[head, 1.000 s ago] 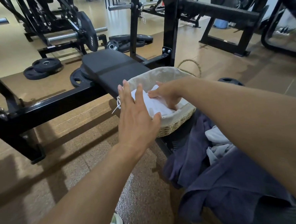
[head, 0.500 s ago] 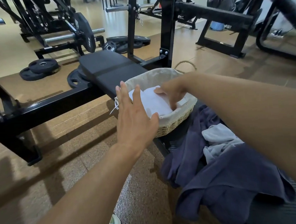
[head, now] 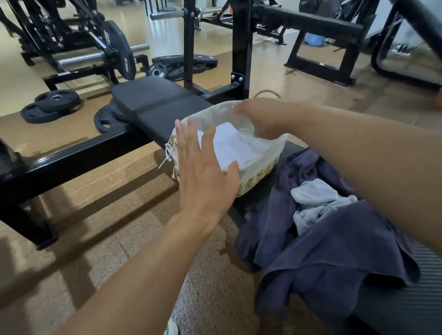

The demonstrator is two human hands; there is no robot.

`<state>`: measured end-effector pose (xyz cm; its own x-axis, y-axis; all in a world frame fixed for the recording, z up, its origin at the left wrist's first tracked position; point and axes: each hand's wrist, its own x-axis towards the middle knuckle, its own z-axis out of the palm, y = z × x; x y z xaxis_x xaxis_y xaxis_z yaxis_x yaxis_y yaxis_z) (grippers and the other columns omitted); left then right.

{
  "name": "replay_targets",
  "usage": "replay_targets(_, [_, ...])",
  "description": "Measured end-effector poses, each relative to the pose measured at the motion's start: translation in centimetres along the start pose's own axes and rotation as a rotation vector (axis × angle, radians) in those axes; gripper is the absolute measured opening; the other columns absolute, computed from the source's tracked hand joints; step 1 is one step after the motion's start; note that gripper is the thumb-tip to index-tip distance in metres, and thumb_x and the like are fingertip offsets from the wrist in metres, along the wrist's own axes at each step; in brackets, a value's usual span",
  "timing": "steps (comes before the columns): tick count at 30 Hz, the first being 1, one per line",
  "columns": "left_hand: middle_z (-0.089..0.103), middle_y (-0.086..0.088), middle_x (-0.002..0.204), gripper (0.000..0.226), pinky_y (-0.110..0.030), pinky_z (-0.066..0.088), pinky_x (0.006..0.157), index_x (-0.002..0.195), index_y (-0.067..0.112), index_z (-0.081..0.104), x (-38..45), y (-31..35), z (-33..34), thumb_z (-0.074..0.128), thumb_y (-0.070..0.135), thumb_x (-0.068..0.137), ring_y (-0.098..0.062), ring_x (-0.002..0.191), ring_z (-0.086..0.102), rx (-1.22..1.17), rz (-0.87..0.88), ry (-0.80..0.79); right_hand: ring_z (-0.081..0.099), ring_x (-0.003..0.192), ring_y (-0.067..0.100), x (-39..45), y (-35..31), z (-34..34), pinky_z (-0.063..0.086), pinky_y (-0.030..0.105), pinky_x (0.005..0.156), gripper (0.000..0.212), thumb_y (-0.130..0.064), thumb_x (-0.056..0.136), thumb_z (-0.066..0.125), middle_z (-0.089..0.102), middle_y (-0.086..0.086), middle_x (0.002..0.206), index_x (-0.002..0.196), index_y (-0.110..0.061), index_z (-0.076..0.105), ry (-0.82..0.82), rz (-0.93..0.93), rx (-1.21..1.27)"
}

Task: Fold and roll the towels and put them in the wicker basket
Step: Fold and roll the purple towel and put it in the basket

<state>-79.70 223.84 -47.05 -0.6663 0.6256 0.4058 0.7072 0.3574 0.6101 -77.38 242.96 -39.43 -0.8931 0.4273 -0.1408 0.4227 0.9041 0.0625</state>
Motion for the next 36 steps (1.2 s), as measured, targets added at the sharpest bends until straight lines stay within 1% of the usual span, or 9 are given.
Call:
replay_targets(2, [0.020,-0.002,0.168,0.054,-0.013,-0.002,0.118,0.141,0.019,0.047,-0.5,1.0,0.0,0.067,0.022,0.091,-0.015,0.157,-0.004,-0.108,0.125,0.083,0.050,0.131,0.021,-3.0,1.0,0.4,0.042,0.036,0.109,0.057,0.002,0.092,0.054,0.055,-0.001,0.144,0.143,-0.023,0.054,0.314,-0.014,0.128])
replay_targets(5, [0.052,-0.001,0.147,0.036,-0.013,0.010,0.119,0.125,0.015,0.061,-1.0,1.7,0.2,0.069,0.017,0.090,-0.019,0.149,0.030,-0.163,0.260,0.129,0.062,0.110,0.017,-8.6,2.3,2.9,0.048,0.035,0.101,0.038,-0.001,0.091,0.054,0.071,-0.005,0.116,0.117,-0.023,0.072,0.646,-0.035,0.426])
replay_targets(9, [0.070,0.003,0.107,0.015,-0.026,0.041,0.099,0.102,0.016,0.070,-2.6,2.1,1.3,0.070,0.016,0.087,-0.016,0.111,0.057,-0.171,0.339,-0.018,0.062,0.107,0.017,-14.9,5.4,7.3,0.046,0.030,0.092,0.031,-0.009,0.086,0.062,0.072,-0.007,0.110,0.109,-0.026,0.074,0.423,0.113,0.353])
replay_targets(14, [0.060,0.017,0.087,0.008,-0.025,0.045,0.081,0.093,0.026,0.071,-5.6,2.5,3.2,0.074,0.028,0.087,-0.007,0.090,0.054,-0.181,0.337,-0.285,0.053,0.120,0.019,-20.1,7.2,10.4,0.043,0.040,0.104,0.035,-0.030,0.088,0.071,0.064,-0.009,0.123,0.123,-0.033,0.067,0.092,0.090,0.273])
replay_targets(21, [0.066,0.008,0.101,0.052,-0.035,0.047,0.087,0.111,0.029,0.065,-7.6,2.7,5.4,0.079,0.060,0.072,-0.017,0.099,0.053,0.070,0.426,-0.615,0.025,0.147,0.023,-23.7,5.9,12.3,0.029,0.047,0.119,0.099,-0.062,0.069,0.077,0.027,-0.008,0.162,0.153,-0.040,0.031,-0.094,0.105,0.150])
replay_targets(25, [0.061,0.013,0.097,0.058,-0.033,0.043,0.079,0.111,0.033,0.057,-8.3,2.8,6.1,0.081,0.062,0.066,-0.014,0.092,0.048,0.113,0.447,-0.625,-0.012,0.156,0.019,-26.0,5.2,14.0,0.007,0.046,0.128,0.106,-0.051,0.082,0.071,-0.013,-0.009,0.169,0.159,-0.041,-0.001,-0.169,0.053,0.094])
replay_targets(31, [0.064,0.005,0.095,0.040,-0.033,0.034,0.074,0.101,0.027,0.059,-9.1,2.5,6.9,0.074,0.054,0.076,-0.022,0.093,0.052,0.130,0.500,-0.561,0.002,0.157,0.013,-27.1,6.3,14.2,0.014,0.035,0.127,0.102,-0.002,0.076,0.057,0.001,-0.011,0.170,0.161,-0.034,0.011,-0.054,0.038,0.252])
replay_targets(34, [0.062,0.005,0.091,0.033,-0.035,0.039,0.075,0.097,0.025,0.061,-9.4,2.7,7.0,0.065,0.050,0.077,-0.023,0.091,0.052,0.130,0.519,-0.550,0.003,0.156,0.007,-27.2,6.5,14.2,0.010,0.024,0.125,0.098,0.004,0.079,0.051,0.001,-0.014,0.170,0.161,-0.035,0.014,-0.053,0.058,0.291])
replay_targets(36, [0.061,0.006,0.086,0.028,-0.036,0.039,0.073,0.093,0.024,0.062,-9.5,2.7,7.1,0.063,0.046,0.076,-0.024,0.088,0.053,0.112,0.534,-0.536,0.014,0.155,0.007,-27.2,6.7,14.4,0.025,0.029,0.123,0.085,0.000,0.084,0.051,0.012,-0.015,0.169,0.158,-0.035,0.029,0.045,0.091,0.313])
